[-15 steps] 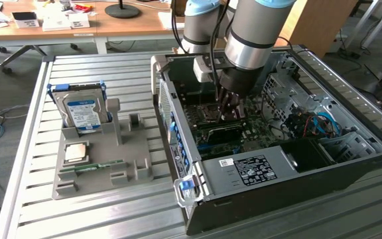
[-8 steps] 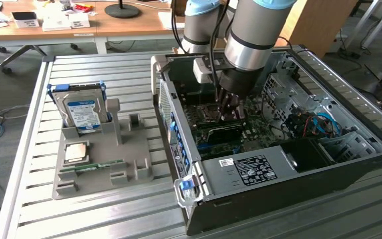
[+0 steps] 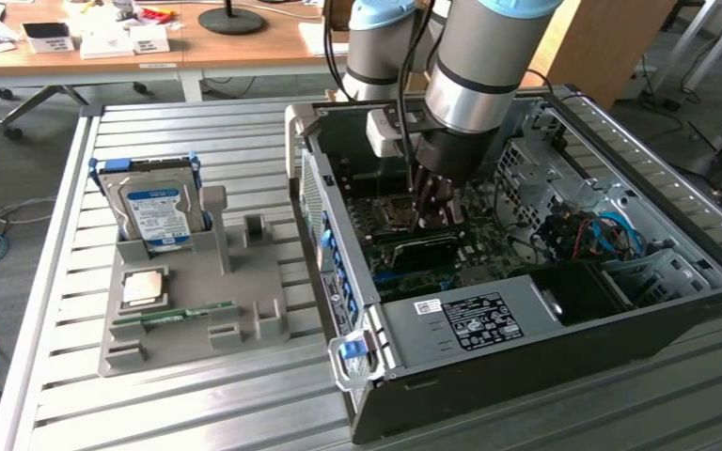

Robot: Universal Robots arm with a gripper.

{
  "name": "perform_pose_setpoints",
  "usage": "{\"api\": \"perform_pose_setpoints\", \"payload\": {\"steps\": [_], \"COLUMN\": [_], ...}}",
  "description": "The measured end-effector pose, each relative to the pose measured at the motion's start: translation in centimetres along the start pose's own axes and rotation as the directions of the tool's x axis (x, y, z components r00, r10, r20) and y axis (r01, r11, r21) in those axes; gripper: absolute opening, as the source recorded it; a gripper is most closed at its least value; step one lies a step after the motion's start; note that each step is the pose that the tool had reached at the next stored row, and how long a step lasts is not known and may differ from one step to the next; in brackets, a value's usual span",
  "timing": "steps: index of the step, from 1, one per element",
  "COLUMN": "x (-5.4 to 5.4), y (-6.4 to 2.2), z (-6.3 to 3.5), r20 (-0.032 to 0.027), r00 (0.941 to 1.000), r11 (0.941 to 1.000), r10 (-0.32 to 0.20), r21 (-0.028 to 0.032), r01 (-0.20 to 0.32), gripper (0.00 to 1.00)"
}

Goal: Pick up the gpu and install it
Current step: 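Press down on the gpu until it lock into place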

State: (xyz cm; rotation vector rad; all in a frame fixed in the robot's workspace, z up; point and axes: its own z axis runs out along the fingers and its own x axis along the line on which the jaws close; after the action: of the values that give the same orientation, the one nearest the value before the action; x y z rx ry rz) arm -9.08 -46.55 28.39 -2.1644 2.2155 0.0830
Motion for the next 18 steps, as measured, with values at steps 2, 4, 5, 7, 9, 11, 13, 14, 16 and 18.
{"api": "perform_pose_setpoints", "payload": {"steps": [2, 4, 5, 7, 9, 11, 13, 14, 16, 18], "x": [-0.01, 0.01, 0.02, 0.03, 0.03, 0.0, -0.09, -0.16, -0.26, -0.26], "y": [-0.01, -0.01, 0.0, 0.0, 0.0, -0.01, -0.01, 0.0, -0.01, -0.01], "z": [0.05, 0.2, 0.27, 0.33, 0.33, 0.37, 0.4, 0.42, 0.48, 0.58], "r20": [0.0002, 0.0002, 0.0001, -0.0001, -0.0002, 0.0002, 0.0001, 0.0001, 0.0002, 0.0002], "r00": [1.0, 1.0, 1.0, 1.0, 1.0, 1.0, 1.0, 1.0, 1.0, 1.0], "r11": [1.0, 1.0, 1.0, 1.0, 1.0, 1.0, 1.0, 1.0, 1.0, 1.0], "r10": [0.0, 0.0, 0.0, 0.0, 0.0, 0.0, 0.0, 0.0, 0.0, 0.0], "r21": [0.0001, 0.0001, 0.0, -0.0001, -0.0001, 0.0001, 0.0001, 0.0, 0.0001, 0.0001], "r01": [0.0, 0.0, 0.0, 0.0, 0.0, 0.0, 0.0, 0.0, 0.0, 0.0], "gripper": [0.11, 0.11, 0.11, 0.11, 0.11, 0.11, 0.11, 0.11, 0.11, 0.11]}}
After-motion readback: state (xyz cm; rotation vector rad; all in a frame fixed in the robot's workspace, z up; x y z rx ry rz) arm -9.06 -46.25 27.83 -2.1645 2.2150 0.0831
